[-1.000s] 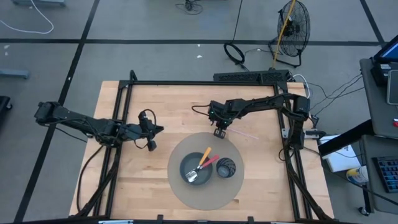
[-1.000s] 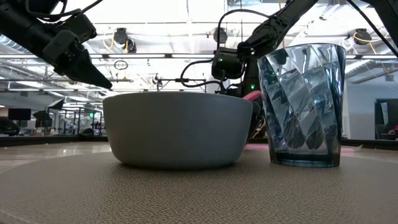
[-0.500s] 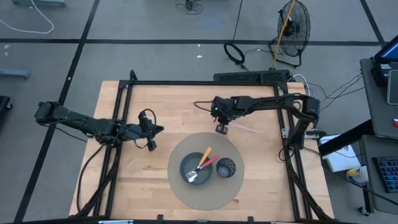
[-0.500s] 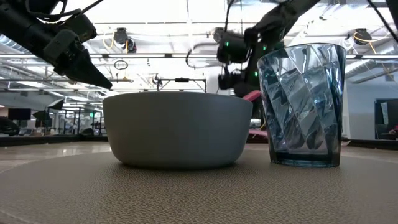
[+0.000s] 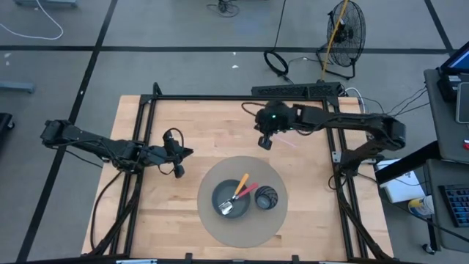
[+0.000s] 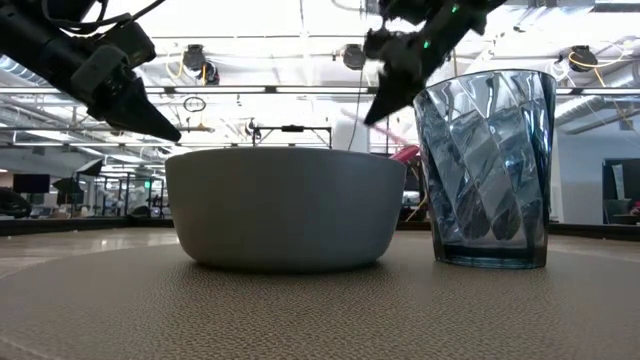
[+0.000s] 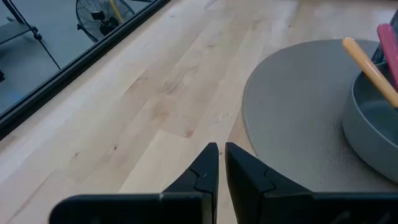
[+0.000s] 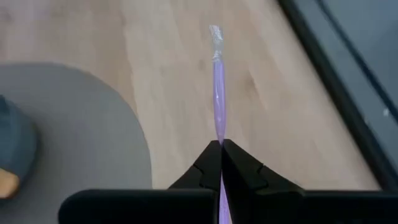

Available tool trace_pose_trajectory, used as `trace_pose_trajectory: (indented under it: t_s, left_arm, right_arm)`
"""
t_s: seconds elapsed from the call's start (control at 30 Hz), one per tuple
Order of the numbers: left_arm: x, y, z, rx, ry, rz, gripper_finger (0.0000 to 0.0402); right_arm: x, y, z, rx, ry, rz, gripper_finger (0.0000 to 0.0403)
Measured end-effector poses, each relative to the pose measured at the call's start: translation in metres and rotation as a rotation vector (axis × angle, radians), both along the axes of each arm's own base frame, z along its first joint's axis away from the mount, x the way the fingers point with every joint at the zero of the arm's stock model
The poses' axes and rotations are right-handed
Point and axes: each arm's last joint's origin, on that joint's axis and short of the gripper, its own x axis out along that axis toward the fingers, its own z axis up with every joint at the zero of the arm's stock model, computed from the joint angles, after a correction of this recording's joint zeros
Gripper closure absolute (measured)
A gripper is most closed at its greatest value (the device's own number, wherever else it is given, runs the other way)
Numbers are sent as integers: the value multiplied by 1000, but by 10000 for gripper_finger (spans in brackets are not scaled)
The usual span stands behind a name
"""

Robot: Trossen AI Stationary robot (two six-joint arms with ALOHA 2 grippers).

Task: Pick & Place Utensil
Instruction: Put the pink straw into the blue cup on the brown placemat

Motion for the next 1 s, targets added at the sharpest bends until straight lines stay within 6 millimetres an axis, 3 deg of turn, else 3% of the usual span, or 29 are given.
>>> trace_pose_trajectory:
  t_s: [0.27,0.47,1.0]
  left_arm:
    - [1,0,2,3,-23,-4,366]
    - [2,0,3,3,-30,-5,366]
    - [5,-2,8,4,-78,-50,366]
  right_arm:
    - [-21,18,47,-64,-212,45,403]
    - [-35,34,71,-77,-330,84,403]
    - [-39,92,94,-53,-513,294,403]
